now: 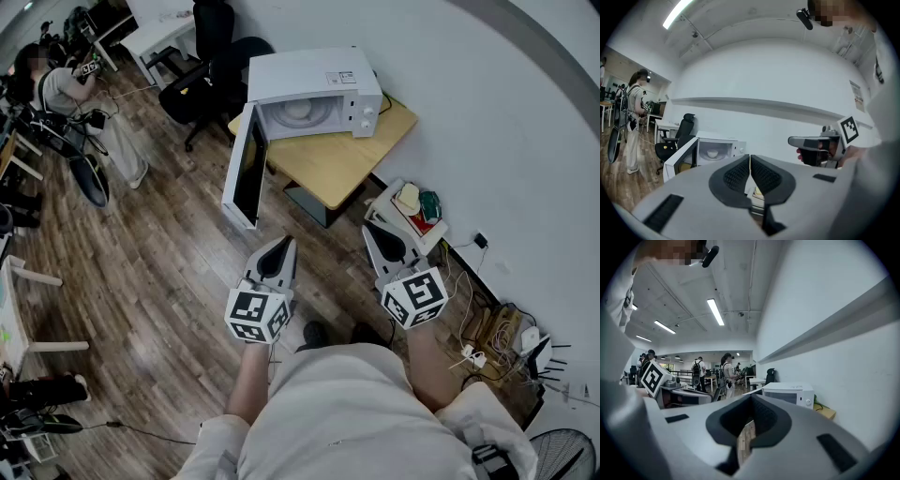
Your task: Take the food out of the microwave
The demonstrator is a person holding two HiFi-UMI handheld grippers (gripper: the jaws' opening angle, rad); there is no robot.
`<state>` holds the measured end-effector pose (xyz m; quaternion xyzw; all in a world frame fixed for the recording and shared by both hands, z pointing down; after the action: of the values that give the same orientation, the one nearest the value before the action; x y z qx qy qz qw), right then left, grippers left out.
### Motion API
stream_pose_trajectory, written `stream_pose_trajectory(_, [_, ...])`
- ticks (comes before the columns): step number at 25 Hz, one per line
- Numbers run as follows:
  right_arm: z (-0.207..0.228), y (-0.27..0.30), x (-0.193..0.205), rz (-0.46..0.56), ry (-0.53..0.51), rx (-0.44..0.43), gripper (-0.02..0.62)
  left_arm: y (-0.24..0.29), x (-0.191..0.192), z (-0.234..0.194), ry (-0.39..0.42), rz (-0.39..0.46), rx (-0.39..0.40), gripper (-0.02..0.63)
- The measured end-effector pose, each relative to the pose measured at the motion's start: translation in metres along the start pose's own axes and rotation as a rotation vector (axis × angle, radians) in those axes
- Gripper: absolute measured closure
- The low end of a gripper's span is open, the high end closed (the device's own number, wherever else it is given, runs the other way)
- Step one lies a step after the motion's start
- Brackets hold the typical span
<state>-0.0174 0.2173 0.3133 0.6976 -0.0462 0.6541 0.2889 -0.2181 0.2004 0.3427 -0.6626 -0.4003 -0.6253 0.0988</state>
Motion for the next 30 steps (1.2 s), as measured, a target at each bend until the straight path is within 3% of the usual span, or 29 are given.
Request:
stream_pose_trajectory(11, [-0.010,-0.006,-0.003,-0.001,-0.038,0.010,0.595,-0.008,0.002,0.005,0.012,-0.006,0.014,0.595])
stream_pose_trajectory(30, [-0.017,-0.010,0.025,-0.016,0.033,0.023,0.595,-0.016,0.028,0.009,-0.002,-0.033,0.028,0.595])
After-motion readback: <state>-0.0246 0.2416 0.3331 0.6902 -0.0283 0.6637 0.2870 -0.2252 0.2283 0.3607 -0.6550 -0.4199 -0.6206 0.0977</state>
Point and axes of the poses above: the fingertips, and each gripper's own axes: y forward along the fingers, z to its right, x out of its underside, the point moved 6 cm from there along -y, backward along the fingers, and after that the axes turned 11 degrees about -z, right-handed, at the moved point
